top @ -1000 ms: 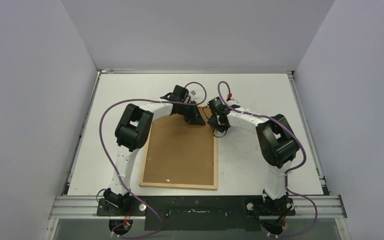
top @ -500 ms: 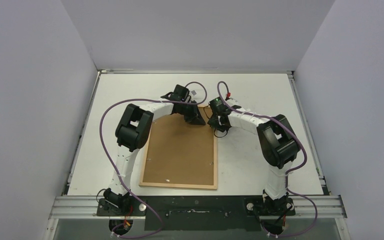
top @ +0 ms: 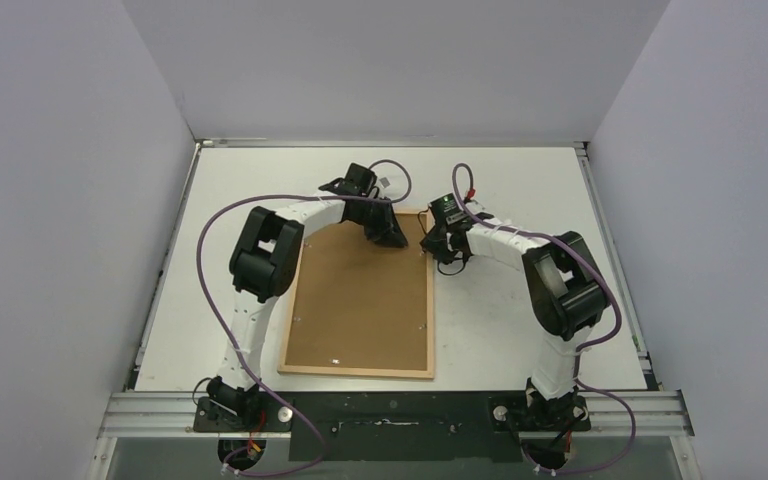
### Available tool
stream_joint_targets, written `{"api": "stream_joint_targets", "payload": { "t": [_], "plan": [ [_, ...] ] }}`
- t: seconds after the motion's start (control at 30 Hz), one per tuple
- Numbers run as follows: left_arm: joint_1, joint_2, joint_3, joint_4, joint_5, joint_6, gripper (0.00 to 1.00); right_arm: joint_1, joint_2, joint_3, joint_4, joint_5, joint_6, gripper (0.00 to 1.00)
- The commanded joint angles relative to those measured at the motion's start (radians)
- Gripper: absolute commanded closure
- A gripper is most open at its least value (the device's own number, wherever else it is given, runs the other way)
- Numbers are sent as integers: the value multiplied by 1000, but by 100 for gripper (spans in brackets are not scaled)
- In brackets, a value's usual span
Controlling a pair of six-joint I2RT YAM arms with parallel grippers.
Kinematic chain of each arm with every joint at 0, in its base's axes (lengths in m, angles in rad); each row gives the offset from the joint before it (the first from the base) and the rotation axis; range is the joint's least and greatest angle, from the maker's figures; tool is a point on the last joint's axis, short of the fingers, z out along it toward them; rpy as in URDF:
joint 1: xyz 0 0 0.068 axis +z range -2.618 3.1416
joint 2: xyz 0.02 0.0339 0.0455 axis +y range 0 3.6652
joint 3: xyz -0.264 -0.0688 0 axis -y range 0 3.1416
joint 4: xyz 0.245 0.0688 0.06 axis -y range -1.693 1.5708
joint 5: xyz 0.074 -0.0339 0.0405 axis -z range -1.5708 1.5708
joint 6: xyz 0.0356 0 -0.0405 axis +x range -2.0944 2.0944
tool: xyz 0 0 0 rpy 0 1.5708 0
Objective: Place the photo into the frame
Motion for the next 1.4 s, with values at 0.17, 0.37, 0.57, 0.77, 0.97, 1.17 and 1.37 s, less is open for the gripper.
{"api": "stream_joint_targets", "payload": {
  "t": [0.17,0.37,0.57,0.77,0.97,1.17,1.37],
  "plan": [
    [41,-76,166,-195,-93,117,76,-43,-54,92,35,-26,-127,63],
    [121,-181,88,-209,-131,127,74,-68,49,176,31,-136,-325,56],
    [184,-313,-8,-256,-196,208,70,-69,155,297,-82,-137,-483,54],
    [235,-438,-111,-322,-312,315,61,-80,201,357,-154,-127,-540,51],
    [285,-537,-204,-324,-405,349,32,-83,222,363,-188,-119,-559,56],
    [315,-614,-262,-306,-502,385,3,-106,218,357,-184,-78,-534,83],
    [370,-636,-282,-317,-445,390,3,-165,152,277,-150,78,-355,99]
  ]
}}
